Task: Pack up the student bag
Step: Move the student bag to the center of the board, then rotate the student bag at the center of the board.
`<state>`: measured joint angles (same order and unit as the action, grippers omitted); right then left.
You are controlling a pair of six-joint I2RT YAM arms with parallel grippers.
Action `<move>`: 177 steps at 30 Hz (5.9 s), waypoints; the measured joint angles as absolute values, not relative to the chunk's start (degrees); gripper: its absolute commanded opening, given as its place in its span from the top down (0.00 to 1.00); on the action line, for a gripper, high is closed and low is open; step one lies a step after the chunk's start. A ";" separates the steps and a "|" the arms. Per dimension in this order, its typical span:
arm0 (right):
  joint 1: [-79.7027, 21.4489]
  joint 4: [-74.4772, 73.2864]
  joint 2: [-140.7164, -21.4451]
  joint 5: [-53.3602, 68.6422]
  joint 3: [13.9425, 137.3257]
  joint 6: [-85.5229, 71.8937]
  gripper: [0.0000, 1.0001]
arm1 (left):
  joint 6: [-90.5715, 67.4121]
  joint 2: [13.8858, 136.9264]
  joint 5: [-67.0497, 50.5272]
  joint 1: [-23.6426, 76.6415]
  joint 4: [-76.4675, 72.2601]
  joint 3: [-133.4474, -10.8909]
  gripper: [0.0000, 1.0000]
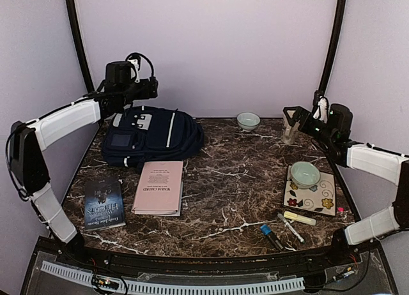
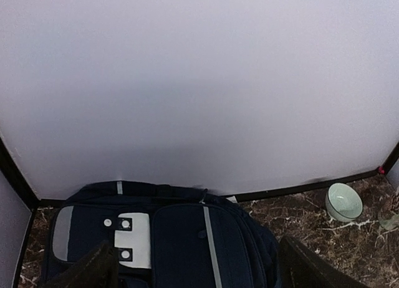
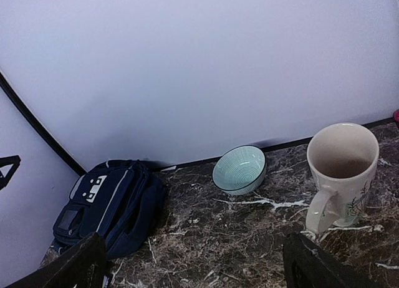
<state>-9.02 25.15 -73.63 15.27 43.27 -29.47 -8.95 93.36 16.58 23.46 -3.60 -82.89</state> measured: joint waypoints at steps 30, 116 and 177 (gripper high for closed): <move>-11.77 17.91 -72.29 11.70 43.29 -29.47 0.01 | -4.84 141.01 2.37 31.33 25.91 -127.48 0.31; -28.80 8.80 -100.79 14.00 63.96 -26.63 0.04 | 1.08 100.53 13.74 49.39 8.99 -76.95 0.23; -40.05 9.69 -97.65 17.17 60.07 -34.50 1.00 | -20.10 107.37 15.27 27.88 0.23 -69.43 1.00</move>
<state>-40.05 9.69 -97.65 17.17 60.07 -34.50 -20.10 107.37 15.27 27.88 0.23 -69.43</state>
